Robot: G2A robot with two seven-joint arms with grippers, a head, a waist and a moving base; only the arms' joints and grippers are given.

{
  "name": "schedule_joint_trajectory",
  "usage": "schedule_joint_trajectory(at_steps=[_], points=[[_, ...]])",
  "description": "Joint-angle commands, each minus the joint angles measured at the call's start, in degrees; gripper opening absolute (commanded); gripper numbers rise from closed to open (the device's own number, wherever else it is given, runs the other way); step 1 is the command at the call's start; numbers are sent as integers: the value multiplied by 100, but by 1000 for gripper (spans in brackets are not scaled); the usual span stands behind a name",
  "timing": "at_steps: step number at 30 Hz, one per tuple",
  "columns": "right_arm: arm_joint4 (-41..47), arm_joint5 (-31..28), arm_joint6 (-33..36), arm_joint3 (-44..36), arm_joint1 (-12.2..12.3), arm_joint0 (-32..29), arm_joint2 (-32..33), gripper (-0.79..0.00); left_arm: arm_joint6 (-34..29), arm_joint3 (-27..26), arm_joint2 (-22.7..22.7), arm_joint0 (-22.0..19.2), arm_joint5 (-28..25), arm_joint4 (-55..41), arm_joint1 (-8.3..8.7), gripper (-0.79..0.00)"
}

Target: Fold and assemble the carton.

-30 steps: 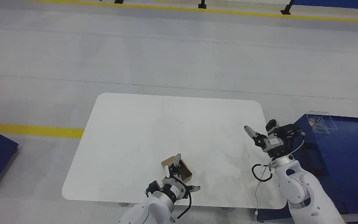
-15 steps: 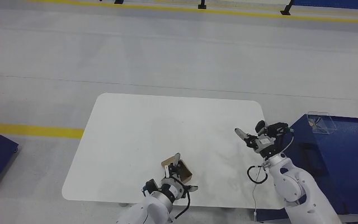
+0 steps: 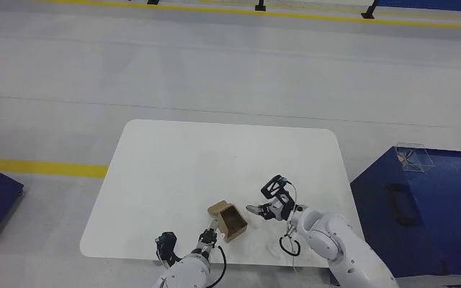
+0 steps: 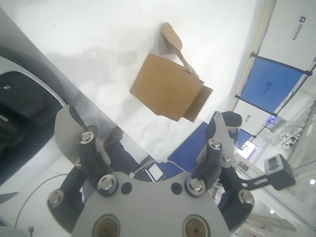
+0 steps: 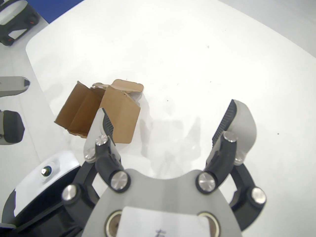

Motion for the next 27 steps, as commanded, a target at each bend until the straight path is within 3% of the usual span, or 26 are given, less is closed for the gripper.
schedule_joint_trajectory(at_steps=[1, 15, 27], points=[[-82, -44, 114, 72, -32, 92, -168, 0, 161, 231, 96, -161, 1, -77, -45, 0], [-464, 335, 278, 624, -306, 569, -1026, 0, 684, 1055, 503, -793, 1, -919, -191, 0], [-549, 588, 108, 662, -391, 624, -989, 0, 1007, 1734, 736, -1256, 1, -1489, -273, 0]])
